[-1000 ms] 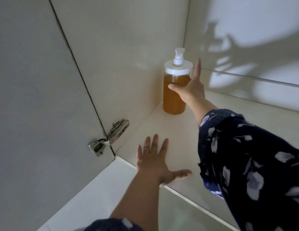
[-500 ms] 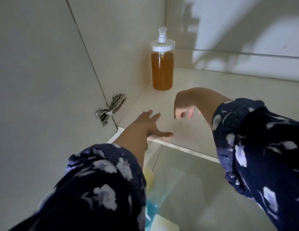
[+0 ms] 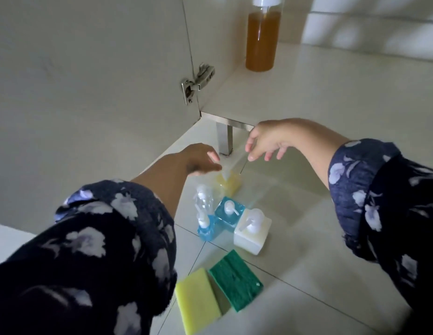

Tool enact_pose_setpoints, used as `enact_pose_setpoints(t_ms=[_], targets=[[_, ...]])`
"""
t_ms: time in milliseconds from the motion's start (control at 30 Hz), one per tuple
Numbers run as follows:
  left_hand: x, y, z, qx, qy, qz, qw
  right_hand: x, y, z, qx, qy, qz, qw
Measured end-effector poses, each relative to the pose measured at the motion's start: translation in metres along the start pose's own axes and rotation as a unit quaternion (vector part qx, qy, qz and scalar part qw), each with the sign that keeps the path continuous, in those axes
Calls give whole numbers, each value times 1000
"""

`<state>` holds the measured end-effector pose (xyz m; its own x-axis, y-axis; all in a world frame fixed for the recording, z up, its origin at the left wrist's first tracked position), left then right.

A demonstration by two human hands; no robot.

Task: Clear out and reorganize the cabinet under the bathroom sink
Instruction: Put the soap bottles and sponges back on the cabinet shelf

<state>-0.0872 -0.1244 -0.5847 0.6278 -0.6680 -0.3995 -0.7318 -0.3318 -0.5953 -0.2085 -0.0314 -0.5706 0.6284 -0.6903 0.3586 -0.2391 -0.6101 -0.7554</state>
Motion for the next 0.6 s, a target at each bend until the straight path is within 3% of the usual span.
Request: enact_pose_setpoints(t_ms=[367, 533, 600], targets=[[68, -21, 79, -49, -120, -28, 991, -19, 39, 84, 9, 28, -43, 999], [48, -28, 74, -135, -14, -18, 991, -36, 44, 85, -15, 24, -44, 999], [33, -27, 75, -135, 27, 12, 990, -40, 46, 82, -37, 17, -47, 998]])
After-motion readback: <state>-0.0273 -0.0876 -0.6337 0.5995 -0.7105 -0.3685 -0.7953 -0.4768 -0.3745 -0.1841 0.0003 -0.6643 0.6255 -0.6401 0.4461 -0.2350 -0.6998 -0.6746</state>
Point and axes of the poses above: each hand's wrist, its own y-axis towards the middle knuckle, its own z-axis out of the palm, x = y × z, the point moved 9 cm from there along y, towards the middle knuckle, and after that the axes turned 15 degrees about x, right-handed, at the moved point
